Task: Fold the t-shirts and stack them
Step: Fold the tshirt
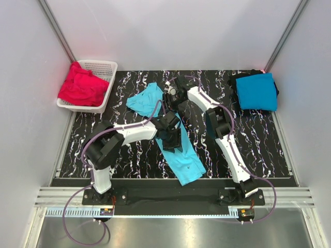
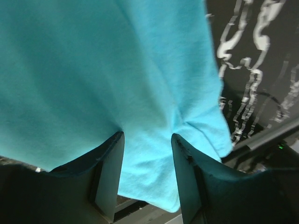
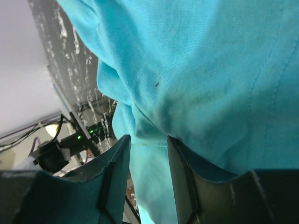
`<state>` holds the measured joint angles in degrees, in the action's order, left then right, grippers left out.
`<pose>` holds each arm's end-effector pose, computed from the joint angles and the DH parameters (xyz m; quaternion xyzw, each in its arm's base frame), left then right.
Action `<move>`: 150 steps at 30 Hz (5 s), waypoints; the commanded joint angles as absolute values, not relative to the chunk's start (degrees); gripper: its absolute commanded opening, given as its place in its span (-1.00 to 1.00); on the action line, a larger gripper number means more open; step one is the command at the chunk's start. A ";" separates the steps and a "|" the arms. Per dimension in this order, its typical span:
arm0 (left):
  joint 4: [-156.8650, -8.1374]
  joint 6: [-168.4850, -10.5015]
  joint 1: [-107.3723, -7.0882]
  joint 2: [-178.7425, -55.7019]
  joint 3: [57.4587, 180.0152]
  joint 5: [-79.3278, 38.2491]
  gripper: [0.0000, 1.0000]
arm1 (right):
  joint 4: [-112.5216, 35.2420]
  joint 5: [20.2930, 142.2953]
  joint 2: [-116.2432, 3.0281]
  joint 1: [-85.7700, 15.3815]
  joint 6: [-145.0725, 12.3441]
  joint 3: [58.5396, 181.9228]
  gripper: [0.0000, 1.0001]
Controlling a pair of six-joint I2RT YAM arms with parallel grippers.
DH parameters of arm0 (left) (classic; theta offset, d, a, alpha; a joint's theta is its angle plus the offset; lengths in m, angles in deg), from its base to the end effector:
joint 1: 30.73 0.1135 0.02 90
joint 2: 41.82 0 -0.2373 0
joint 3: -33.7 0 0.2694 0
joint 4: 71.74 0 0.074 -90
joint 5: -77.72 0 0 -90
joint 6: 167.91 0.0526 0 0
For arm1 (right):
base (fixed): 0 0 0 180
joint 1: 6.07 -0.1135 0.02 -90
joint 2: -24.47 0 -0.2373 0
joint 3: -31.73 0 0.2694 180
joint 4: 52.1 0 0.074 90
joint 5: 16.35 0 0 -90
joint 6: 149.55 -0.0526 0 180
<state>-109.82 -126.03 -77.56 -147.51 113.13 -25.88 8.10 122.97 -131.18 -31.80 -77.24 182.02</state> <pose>0.2509 -0.2856 0.1100 0.0154 0.9684 -0.2405 0.0640 0.4774 0.2744 0.0876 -0.1504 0.8798 0.4500 0.0279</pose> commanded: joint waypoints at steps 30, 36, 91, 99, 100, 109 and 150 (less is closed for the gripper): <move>-121.43 -127.92 -77.93 -138.68 101.06 -16.50 0.02 | 12.09 90.70 -131.88 -23.38 -83.98 184.43 -0.12; -121.08 -127.66 -78.02 -137.44 101.06 -17.02 0.01 | 10.86 94.74 -131.27 -23.47 -83.72 183.47 -0.16; -120.12 -112.28 -47.34 -186.91 179.72 -16.76 0.12 | -7.24 84.90 -83.46 -34.97 -72.12 134.34 0.07; -112.56 -112.10 -46.38 -191.49 182.26 -24.93 0.17 | -7.94 83.15 -81.26 -38.23 -73.08 129.07 0.05; -112.47 -112.28 -46.29 -192.10 182.79 -25.20 0.17 | -8.21 83.41 -81.00 -38.32 -73.69 128.19 0.04; -111.06 -110.44 -46.73 -181.94 169.63 -22.13 0.15 | -10.05 84.99 -80.73 -40.08 -75.28 126.60 0.04; -118.53 -113.07 -49.72 -183.14 168.65 -25.21 -0.38 | -10.93 81.39 -79.59 -41.49 -77.92 124.31 -0.03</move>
